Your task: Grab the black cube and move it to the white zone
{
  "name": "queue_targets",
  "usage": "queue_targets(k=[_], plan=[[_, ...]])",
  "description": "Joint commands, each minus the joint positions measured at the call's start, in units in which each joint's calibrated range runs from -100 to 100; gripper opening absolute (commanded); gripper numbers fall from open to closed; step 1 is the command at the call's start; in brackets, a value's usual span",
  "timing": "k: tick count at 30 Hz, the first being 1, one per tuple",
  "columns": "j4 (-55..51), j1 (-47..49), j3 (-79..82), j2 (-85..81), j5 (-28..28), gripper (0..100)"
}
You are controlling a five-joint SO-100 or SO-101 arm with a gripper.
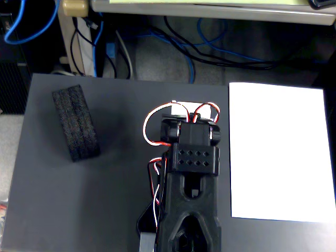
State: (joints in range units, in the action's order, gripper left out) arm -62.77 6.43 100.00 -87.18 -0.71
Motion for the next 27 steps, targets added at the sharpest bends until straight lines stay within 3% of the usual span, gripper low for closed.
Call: queue_targets(k=[1,13,19,23,27], plan=[[-0.09,-0.02,0.0,0.12,0.45,1],[-0.09,-0.39,-1.45,0.12,0.39,1],[0.51,0.34,-22.57,0.03,-0.13,1],[0.51,8.66,-35.63,0.12,-0.08,1],[0.51,10.35,-41.98,1.13,0.45,1]])
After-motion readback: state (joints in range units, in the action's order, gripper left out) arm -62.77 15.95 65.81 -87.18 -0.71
